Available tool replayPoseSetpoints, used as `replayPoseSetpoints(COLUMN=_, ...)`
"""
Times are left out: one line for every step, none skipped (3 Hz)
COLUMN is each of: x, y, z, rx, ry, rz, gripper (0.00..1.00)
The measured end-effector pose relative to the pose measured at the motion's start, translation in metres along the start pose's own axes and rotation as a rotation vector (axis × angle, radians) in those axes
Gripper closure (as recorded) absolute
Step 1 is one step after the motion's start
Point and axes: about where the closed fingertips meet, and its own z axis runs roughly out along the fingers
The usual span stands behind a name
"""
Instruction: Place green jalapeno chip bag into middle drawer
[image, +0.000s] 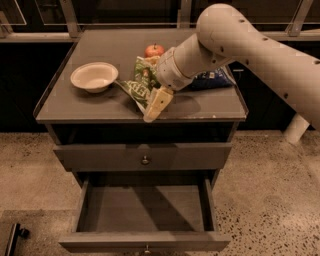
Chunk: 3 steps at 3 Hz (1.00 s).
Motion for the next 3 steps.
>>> replayPoseSetpoints(x=-0.0016, y=-0.0018, z=0.0007, rx=0.001, ry=-0.002, rz=-0.003, gripper=0.0)
replayPoseSetpoints(x=-0.0016, y=-0.0018, z=0.0007, rx=0.001, ry=-0.002, rz=-0.003, gripper=0.18)
replayPoseSetpoints(x=-0.0016, y=-0.0018, z=0.0007, rx=0.001, ry=-0.002, rz=-0.003, gripper=0.41)
